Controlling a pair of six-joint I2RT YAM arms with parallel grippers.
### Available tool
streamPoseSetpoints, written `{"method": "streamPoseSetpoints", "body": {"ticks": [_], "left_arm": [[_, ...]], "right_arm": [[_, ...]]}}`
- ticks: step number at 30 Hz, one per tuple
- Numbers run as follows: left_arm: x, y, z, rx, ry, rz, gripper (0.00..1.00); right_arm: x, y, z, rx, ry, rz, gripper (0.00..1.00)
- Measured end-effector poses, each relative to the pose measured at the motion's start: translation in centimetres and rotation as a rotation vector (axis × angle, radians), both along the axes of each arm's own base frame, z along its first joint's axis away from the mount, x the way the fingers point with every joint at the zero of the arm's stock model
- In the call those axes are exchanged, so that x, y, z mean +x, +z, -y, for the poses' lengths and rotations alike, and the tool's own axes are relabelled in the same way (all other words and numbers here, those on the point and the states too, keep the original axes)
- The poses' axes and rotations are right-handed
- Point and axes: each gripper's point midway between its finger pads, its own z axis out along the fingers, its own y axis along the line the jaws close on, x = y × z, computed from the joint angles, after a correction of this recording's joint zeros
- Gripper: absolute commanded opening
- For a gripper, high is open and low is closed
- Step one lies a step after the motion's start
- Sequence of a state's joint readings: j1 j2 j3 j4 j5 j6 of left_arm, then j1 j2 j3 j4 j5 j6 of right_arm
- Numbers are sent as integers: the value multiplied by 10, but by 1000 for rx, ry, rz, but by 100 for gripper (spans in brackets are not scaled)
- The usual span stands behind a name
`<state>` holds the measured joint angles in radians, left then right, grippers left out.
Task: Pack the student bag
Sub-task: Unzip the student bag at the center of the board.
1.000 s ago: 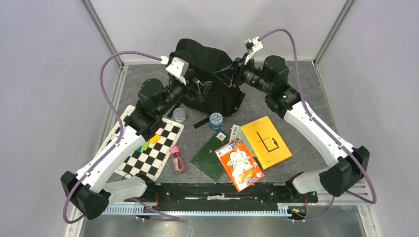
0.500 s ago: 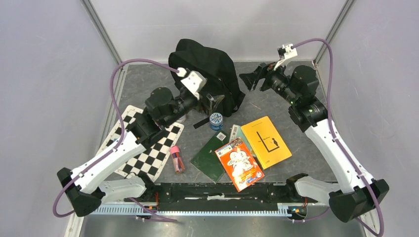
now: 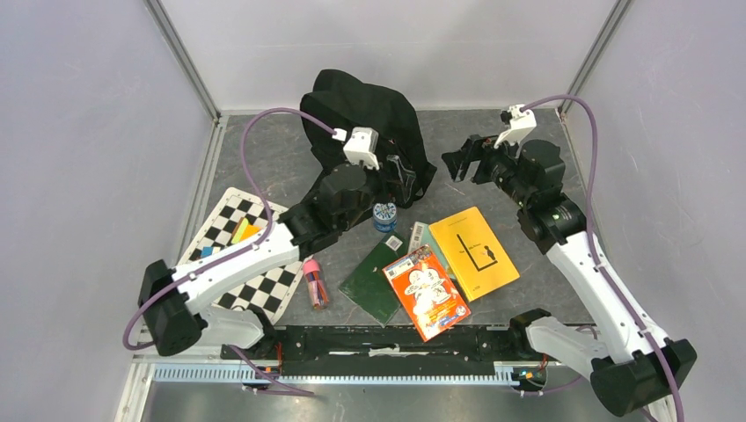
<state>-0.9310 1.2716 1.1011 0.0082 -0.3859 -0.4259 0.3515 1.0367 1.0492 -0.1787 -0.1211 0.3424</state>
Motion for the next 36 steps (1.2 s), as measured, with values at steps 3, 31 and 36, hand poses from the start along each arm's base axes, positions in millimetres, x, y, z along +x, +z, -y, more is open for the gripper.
{"method": "streamPoseSetpoints", "body": {"ticks": [3, 31, 36], "left_arm": [[9, -13, 6, -31, 62, -64, 84], [37, -4, 6, -106, 254, -61, 2], [29, 16, 4, -144, 216, -42, 2]], "right_arm": [[-5, 4, 8, -9, -27, 18, 88], [-13, -28, 16, -75, -35, -22, 88], [-14, -37, 9, -104, 19, -3, 88]]}}
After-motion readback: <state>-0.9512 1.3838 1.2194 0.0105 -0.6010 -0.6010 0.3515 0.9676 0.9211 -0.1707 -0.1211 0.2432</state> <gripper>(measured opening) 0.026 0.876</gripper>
